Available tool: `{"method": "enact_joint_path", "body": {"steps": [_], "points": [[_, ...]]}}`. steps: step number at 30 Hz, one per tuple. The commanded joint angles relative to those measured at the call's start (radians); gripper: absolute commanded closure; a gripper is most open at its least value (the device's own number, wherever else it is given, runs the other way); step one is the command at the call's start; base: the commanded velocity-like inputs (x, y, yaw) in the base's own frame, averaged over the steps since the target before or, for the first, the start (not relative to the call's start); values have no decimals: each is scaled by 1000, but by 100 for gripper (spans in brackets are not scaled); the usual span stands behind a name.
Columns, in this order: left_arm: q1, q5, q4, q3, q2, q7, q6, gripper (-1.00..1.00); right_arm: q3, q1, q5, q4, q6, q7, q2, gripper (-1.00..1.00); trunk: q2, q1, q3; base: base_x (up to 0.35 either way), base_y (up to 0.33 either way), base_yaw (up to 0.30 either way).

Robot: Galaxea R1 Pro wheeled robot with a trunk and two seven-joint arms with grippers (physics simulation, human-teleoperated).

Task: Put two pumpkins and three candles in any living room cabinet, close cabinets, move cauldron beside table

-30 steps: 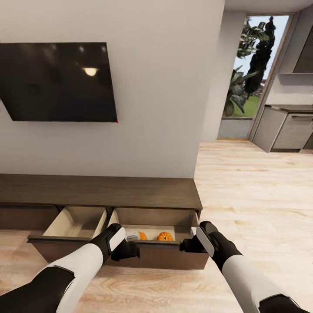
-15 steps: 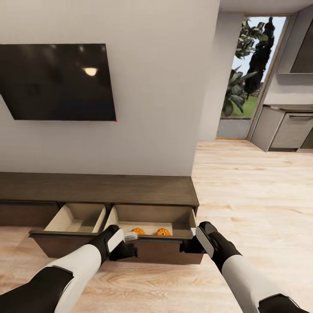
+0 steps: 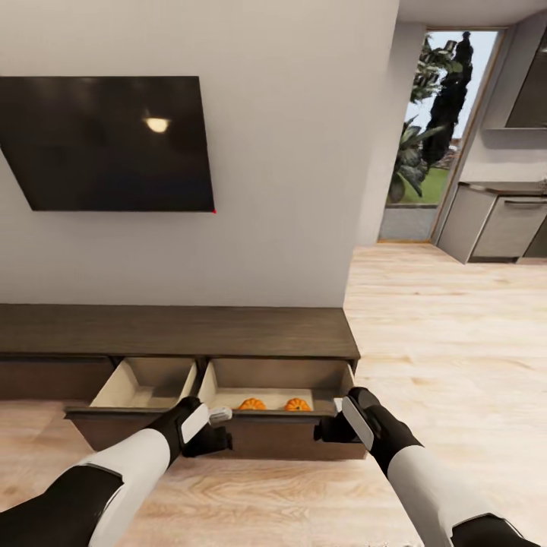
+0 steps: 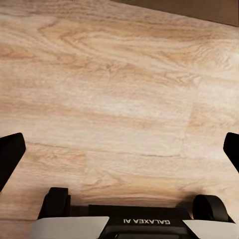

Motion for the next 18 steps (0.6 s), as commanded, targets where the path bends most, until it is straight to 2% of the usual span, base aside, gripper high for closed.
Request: {"method": "enact_joint_path", "body": {"steps": [1, 6, 18], "points": [[0, 11, -2, -5, 2, 8, 4, -100, 4, -1, -11, 0, 2, -9, 0, -100, 0, 0, -1, 0, 43, -233], [0, 11, -1, -5, 4, 8, 4, -100, 4, -1, -10, 0, 2, -10, 0, -100, 0, 0, 0, 0, 19, -200], [0, 12, -1, -5, 3, 7, 0, -100, 7, -1, -9, 0, 1, -9, 0, -100, 0, 0, 0, 0, 1, -19]]}}
